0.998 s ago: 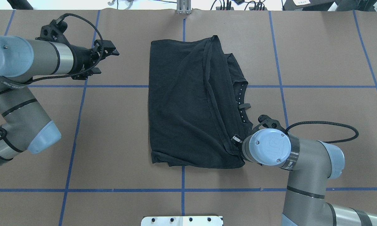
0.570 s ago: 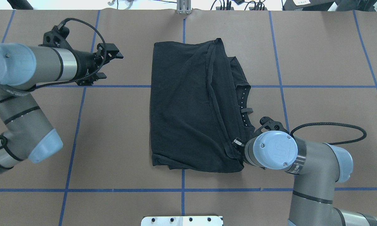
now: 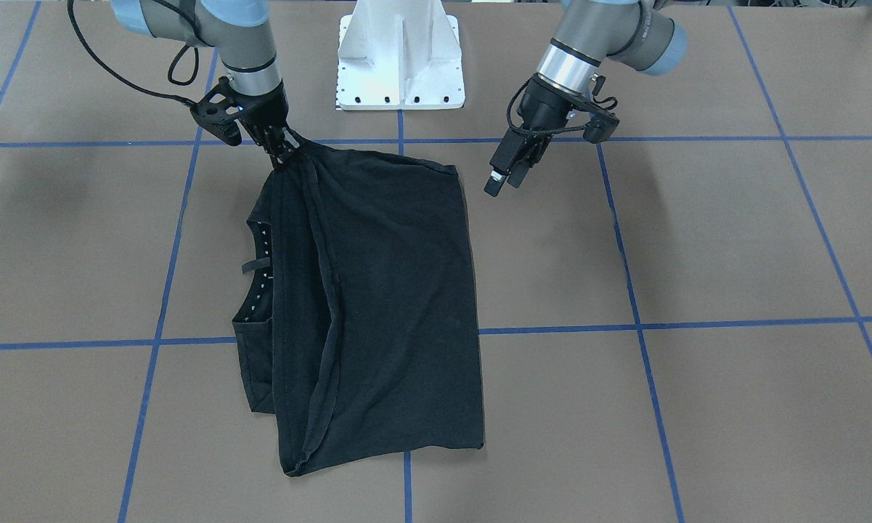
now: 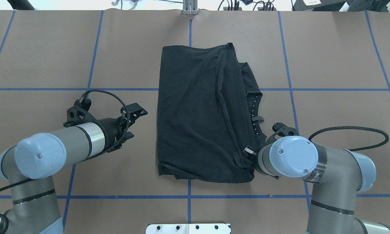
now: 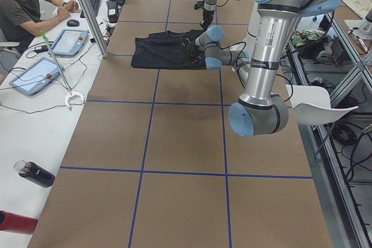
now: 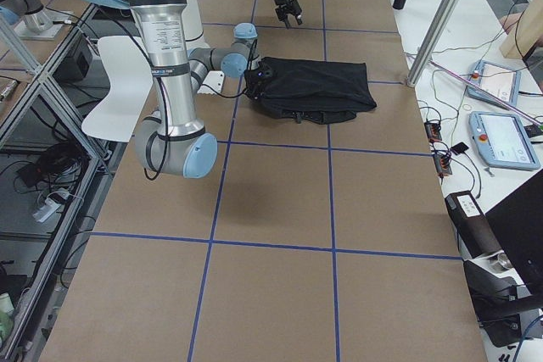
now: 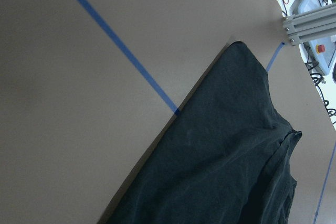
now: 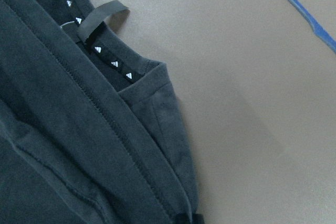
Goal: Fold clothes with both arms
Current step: 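Move the left gripper toward the shirt's near edge, then grasp the shirt's near corner with the left gripper while the right holds its corner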
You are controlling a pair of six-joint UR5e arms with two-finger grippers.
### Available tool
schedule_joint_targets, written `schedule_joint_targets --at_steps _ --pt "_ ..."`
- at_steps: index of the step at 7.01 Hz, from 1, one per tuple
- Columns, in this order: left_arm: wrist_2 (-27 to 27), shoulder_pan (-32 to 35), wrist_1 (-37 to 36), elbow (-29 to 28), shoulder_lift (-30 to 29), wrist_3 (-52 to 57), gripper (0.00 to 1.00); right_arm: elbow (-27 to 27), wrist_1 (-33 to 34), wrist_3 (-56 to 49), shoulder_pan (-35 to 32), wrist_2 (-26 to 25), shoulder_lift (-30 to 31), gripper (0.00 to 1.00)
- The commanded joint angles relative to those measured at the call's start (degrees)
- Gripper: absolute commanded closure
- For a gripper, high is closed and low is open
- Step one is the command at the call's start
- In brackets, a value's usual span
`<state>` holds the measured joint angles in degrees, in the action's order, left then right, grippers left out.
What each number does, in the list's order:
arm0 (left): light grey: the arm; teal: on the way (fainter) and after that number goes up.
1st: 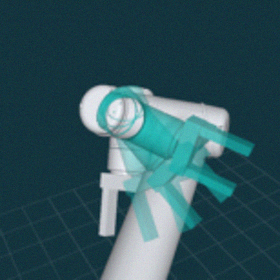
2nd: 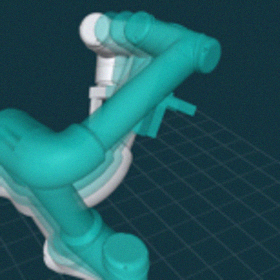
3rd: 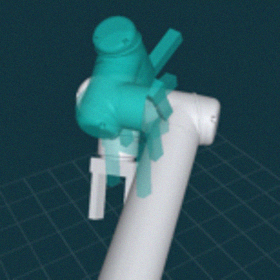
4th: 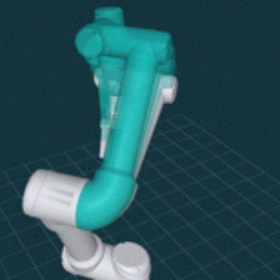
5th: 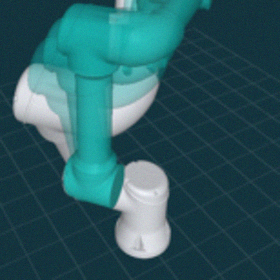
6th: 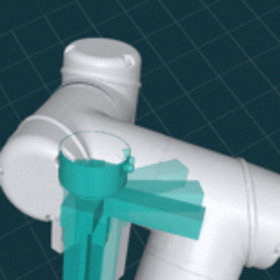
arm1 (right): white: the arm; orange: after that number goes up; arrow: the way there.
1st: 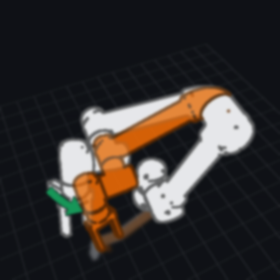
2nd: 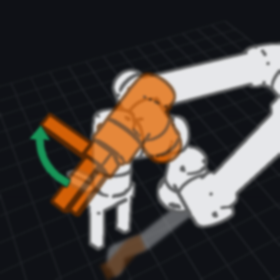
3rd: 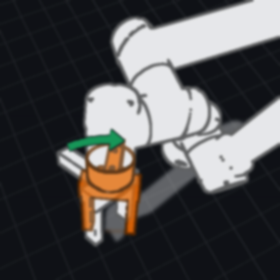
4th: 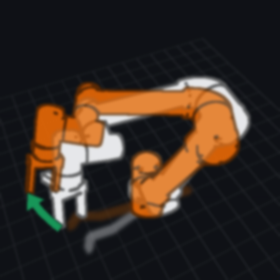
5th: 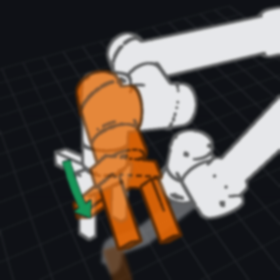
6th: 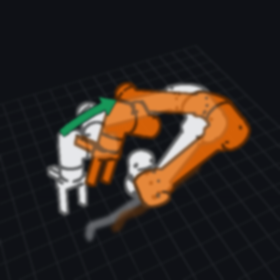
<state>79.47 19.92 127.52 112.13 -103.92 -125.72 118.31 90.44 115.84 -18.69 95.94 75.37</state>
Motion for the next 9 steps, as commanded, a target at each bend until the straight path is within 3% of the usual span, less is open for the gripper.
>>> schedule_joint_targets --at_steps 1,4,9 --pt "-4.23 -7.49 -0.08 -3.13 -0.31 -3.03 0.04 -0.1 0.0 0.0 0.15 0.04 0.04 1.0" --pt "-4.59 -12.97 -5.93 -4.02 -4.15 -3.13 0.1 -0.1 0.0 0.0 0.15 0.48 0.04 1.0" --pt "-4.68 -13.07 -6.59 -6.48 -5.94 -2.95 0.18 -0.36 0.0 0.0 0.15 0.83 0.04 1.0"
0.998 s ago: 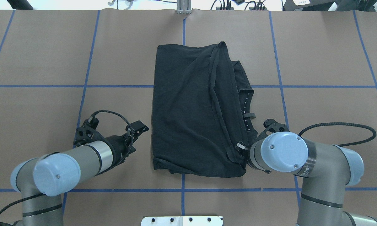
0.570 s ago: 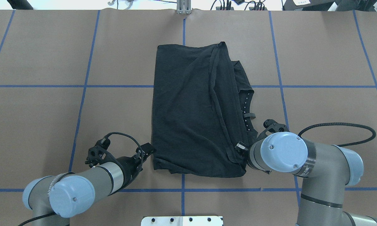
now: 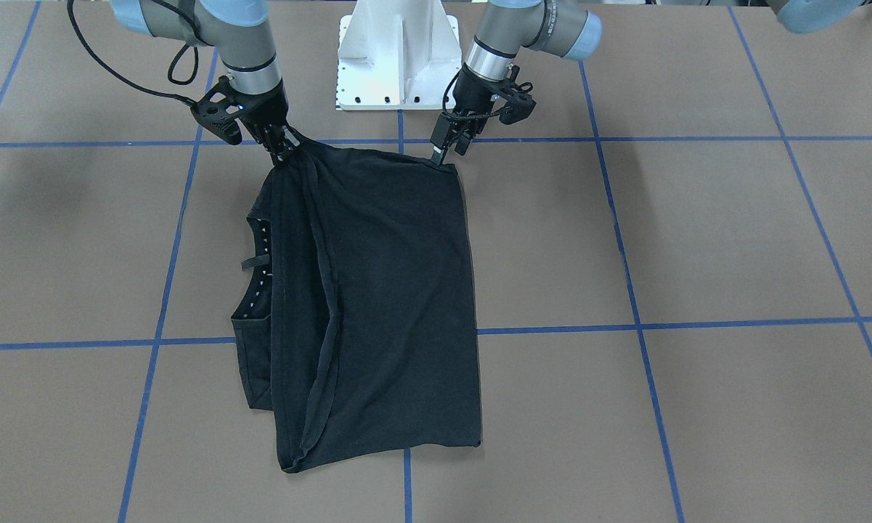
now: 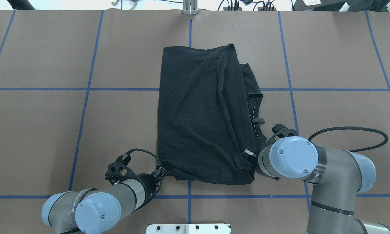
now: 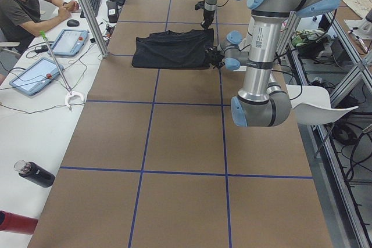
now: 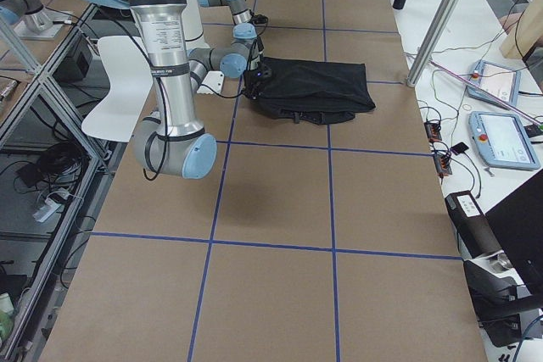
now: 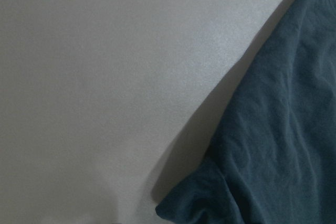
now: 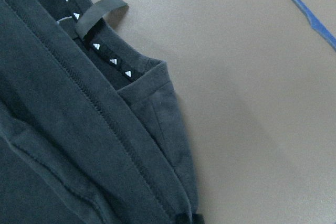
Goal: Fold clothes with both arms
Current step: 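Grasp the shirt's near corner with the left gripper while the right holds its corner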
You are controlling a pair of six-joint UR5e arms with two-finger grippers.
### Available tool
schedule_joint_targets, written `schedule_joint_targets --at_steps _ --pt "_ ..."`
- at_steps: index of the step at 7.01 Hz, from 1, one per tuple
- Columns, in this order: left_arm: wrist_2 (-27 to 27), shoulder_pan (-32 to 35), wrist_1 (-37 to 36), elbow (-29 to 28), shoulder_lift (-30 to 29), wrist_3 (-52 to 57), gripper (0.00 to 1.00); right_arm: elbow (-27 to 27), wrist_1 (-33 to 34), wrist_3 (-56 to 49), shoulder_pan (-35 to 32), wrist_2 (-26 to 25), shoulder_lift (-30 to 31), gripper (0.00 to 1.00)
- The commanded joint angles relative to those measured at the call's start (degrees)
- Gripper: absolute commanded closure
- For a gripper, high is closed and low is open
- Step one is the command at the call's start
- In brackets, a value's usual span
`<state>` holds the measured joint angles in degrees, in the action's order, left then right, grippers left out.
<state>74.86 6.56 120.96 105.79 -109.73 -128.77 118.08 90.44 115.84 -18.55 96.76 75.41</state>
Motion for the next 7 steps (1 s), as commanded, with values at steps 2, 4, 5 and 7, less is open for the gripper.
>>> schedule_joint_targets --at_steps 2,4,5,7 --pt "-0.24 1.52 0.24 0.21 -0.3 0.1 0.18 -0.13 0.0 0.0 0.0 0.01 0.0 1.0" --pt "-0.95 1.61 0.33 0.12 -0.83 0.01 0.18 -0.22 0.0 0.0 0.09 0.01 0.0 1.0" --pt "-0.95 1.61 0.33 0.03 -1.09 -0.08 0.19 -0.22 0.0 0.0 0.09 0.01 0.09 1.0" --pt "-0.95 1.52 0.33 -0.05 -1.1 -0.08 0.21 -0.3 0.0 0.0 0.18 0.01 0.0 1.0"
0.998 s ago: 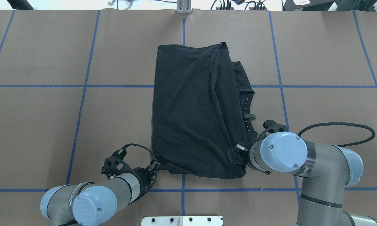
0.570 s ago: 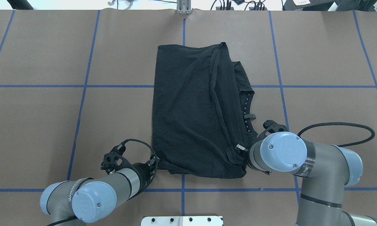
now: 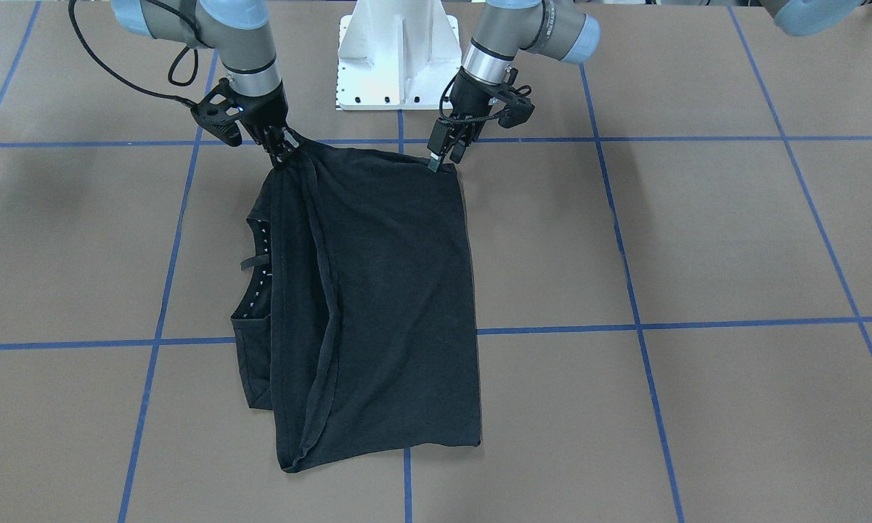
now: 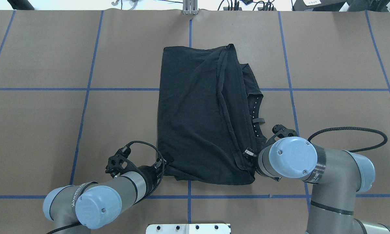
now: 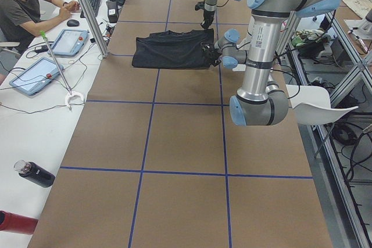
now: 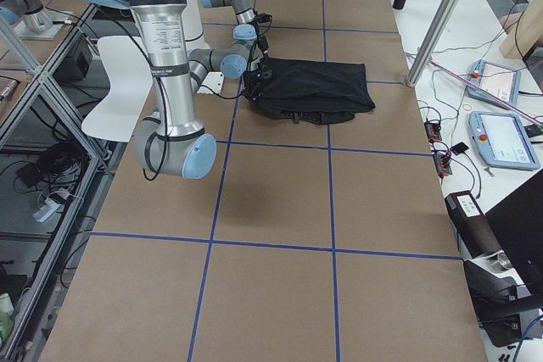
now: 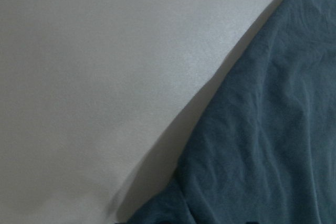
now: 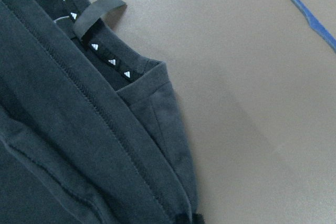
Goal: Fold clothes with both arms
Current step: 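Grasp the shirt's near corner with the left gripper while the right holds its corner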
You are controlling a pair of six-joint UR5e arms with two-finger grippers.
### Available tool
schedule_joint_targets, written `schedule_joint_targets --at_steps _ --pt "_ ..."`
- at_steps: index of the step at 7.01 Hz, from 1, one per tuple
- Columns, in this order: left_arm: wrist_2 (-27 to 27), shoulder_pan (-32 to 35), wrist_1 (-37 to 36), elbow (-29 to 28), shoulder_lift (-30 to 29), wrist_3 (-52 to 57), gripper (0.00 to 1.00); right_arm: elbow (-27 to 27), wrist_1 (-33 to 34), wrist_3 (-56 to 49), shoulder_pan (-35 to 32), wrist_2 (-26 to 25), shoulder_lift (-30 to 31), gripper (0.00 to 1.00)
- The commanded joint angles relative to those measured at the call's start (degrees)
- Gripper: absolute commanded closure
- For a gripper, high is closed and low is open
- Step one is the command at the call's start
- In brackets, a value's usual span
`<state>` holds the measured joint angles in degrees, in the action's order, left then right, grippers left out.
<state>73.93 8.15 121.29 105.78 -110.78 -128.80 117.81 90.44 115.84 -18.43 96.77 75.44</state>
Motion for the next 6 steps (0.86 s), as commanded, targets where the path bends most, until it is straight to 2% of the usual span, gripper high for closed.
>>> schedule_joint_targets --at_steps 1,5,6 --pt "-0.01 -0.07 0.0 -0.4 -0.23 0.04 0.21 -0.04 0.0 0.0 0.06 0.0 -0.03 1.0" --pt "0.08 -0.16 -0.09 -2.51 -1.28 -0.23 0.22 -0.12 0.0 0.0 0.24 0.0 -0.12 1.0" --pt "0.08 0.02 -0.09 -2.42 -1.37 -0.31 0.4 -0.12 0.0 0.0 0.24 0.0 -0.12 1.0"
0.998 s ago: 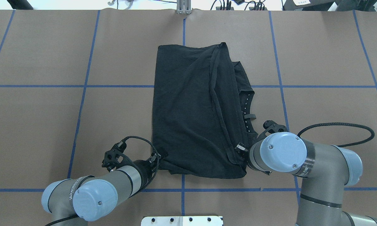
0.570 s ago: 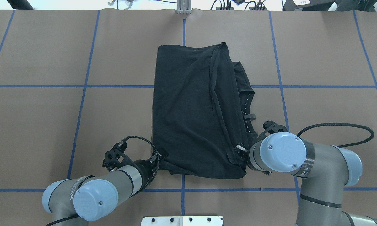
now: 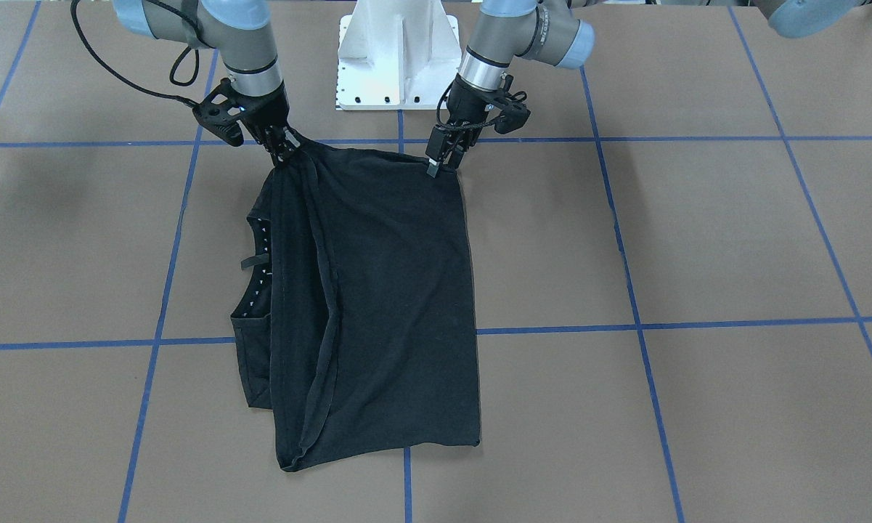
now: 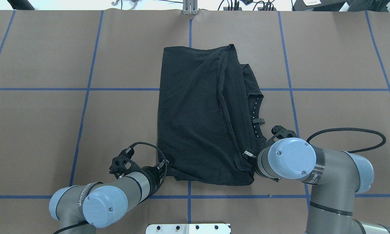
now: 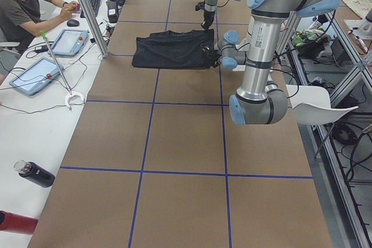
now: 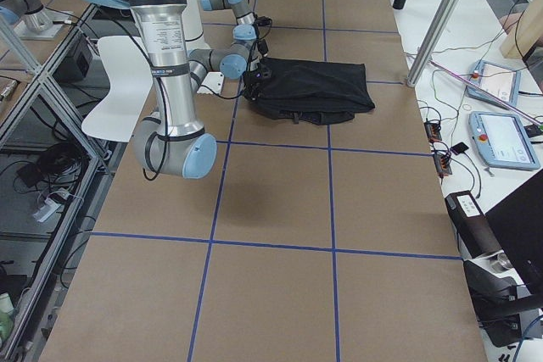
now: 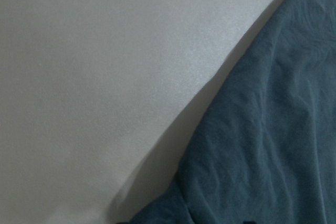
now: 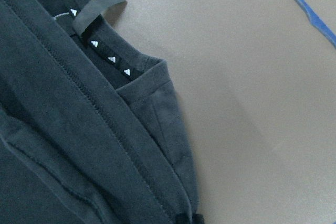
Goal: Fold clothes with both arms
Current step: 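Grasp the shirt's near corner with the left gripper while the right holds its corner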
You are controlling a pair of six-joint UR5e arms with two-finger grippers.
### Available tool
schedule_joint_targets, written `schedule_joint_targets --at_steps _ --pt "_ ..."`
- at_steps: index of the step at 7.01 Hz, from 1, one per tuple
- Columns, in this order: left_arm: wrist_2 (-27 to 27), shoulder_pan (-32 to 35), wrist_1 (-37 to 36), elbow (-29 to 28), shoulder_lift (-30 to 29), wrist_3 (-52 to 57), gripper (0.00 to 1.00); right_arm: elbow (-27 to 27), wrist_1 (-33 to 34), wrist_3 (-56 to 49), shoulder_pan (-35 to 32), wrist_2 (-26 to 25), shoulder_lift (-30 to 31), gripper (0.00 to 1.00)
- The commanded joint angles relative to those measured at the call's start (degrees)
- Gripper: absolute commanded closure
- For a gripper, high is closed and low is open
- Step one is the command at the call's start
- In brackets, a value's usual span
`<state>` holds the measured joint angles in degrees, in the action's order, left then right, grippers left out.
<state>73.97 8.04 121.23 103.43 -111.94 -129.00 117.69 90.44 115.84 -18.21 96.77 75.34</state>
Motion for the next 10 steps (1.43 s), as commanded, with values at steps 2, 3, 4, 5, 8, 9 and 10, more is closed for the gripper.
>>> schedule_joint_targets --at_steps 2,3,4,5,8,9,10 --pt "0.38 0.22 -0.2 0.36 -0.29 -0.02 1.0 -0.09 0.0 0.0 0.11 0.0 -0.1 1.0" --pt "0.47 0.31 -0.47 1.67 -0.12 0.07 1.0 -0.18 0.0 0.0 0.11 0.0 -0.19 1.0" --pt "0.47 0.31 -0.56 2.99 0.32 0.07 1.0 -0.18 0.0 0.0 0.11 0.0 -0.1 1.0" --pt "0.56 0.22 -0.56 3.09 0.58 0.16 1.0 -0.18 0.0 0.0 0.11 0.0 -0.19 1.0" --pt "0.73 -0.39 -5.71 9.03 1.02 0.07 1.0 0.96 0.0 0.0 -0.33 0.0 0.07 1.0" --pt "1.08 -0.65 -9.4 12.46 1.63 -0.19 1.0 3.75 0.09 0.0 -0.59 0.52 0.94 1.0" --pt "1.61 -0.92 -11.61 15.11 1.99 -2.02 1.0 8.13 0.09 0.0 -1.29 3.14 4.08 1.0"
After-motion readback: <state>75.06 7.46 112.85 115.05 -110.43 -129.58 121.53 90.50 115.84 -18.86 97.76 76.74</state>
